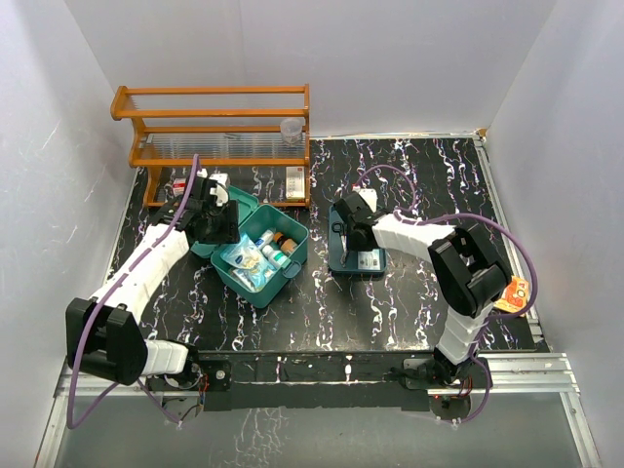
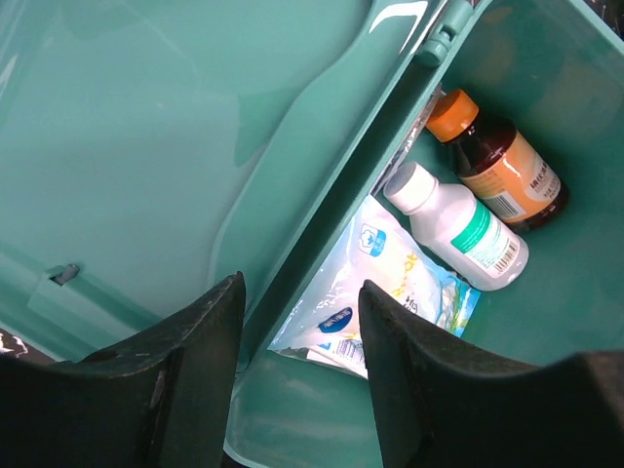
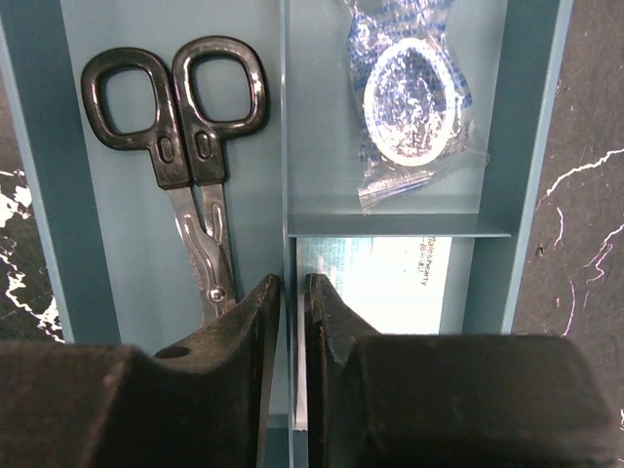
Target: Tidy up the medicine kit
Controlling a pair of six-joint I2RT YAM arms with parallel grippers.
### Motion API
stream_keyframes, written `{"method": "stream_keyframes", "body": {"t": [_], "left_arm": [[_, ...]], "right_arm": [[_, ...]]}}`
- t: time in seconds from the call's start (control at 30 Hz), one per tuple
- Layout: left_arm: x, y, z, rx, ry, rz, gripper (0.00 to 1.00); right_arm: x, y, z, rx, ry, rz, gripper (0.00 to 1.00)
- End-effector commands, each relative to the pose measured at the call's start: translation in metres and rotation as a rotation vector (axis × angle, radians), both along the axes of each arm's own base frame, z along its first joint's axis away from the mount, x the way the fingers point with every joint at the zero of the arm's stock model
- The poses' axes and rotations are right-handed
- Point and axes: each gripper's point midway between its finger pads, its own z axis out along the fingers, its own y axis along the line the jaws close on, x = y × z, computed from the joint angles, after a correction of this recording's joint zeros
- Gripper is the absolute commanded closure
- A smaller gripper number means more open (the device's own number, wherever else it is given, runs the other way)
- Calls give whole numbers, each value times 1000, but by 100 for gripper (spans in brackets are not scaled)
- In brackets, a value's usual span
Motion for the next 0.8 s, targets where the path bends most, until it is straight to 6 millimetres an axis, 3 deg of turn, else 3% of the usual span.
{"method": "stream_keyframes", "body": {"t": [0.0, 0.17, 0.33, 0.43, 0.77], "left_arm": [[-11, -17, 19, -93, 9, -74, 54], [-23, -28, 23, -161, 45, -95, 58], [-36, -39, 25, -232, 83, -116, 61], [-44, -49, 25, -294, 118, -131, 61], [-66, -78, 31, -485, 192, -203, 57]], "right_arm": [[20, 9, 13, 12, -54, -6, 84], [23, 9, 10, 0, -53, -7, 85], [21, 4, 5, -22, -50, -21, 96], [18, -9, 8, -55, -74, -54, 100], [2, -42, 32, -100, -152, -110, 100]]}}
